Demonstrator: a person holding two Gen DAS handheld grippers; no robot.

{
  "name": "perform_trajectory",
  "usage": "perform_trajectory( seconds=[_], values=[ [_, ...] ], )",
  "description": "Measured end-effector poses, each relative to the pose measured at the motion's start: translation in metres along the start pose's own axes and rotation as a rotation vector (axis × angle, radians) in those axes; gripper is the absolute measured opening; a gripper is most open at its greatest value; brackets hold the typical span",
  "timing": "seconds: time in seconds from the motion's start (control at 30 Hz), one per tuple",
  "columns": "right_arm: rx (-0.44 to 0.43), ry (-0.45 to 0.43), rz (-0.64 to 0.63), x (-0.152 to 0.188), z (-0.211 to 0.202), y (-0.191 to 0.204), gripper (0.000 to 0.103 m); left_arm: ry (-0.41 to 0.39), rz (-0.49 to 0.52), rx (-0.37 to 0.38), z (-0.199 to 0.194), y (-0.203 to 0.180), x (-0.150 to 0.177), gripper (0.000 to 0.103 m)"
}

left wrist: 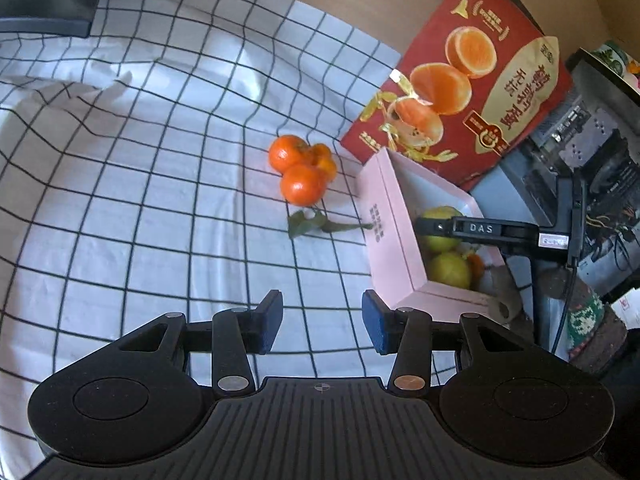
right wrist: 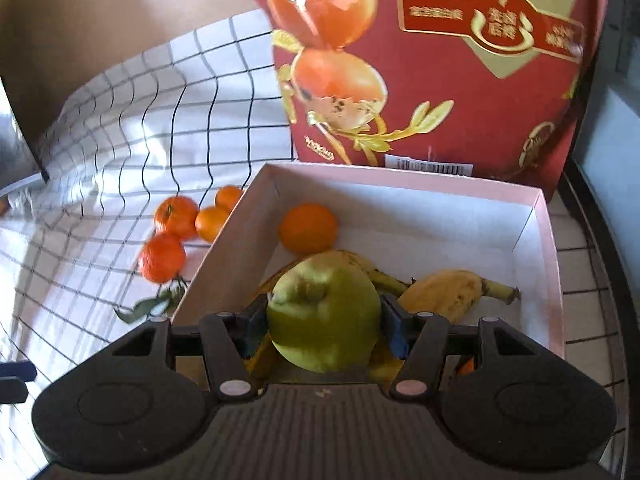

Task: Organize fruits
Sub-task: 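Lower the green pear into the pink box and open the right gripper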

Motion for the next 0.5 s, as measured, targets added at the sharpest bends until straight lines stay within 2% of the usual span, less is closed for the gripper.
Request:
perform_trajectory(
  seconds=[0.23, 0.33, 0.43, 0.5],
  values=[
    [0.002, -0.027, 0.005, 0.002, -0.013, -0.001, 0.059, 0.010, 0.022, 0.013, 0.001, -0.006, 0.003, 0.048],
    [-0.018, -0.081, 0.007, -0.003, -0.029, 0.000, 0.059, 0.020, 0.017, 0.014, 0.004, -0.005, 0.005, 0.048],
    [-0.002, -0.132, 0.026, -0.012, -0.044, 0.000, 0.060, 0.021, 0.025, 0.003, 0.004, -0.005, 0.006, 0.048],
    [0.005, -0.160, 0.008, -0.017, -0.054, 0.008, 0.060, 0.007, 0.048, -0.027, 0.001, -0.005, 0.004, 0.048]
  ],
)
Point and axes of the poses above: each gripper's, at about its wrist camera, not at the fingertips, and z roughly the way its jaws point, y to its left, x to its underside, the point moved 6 cm from there along z, roughly the way its jaws point, and after that the axes turned 10 degrees about z, right-handed, at the moved point
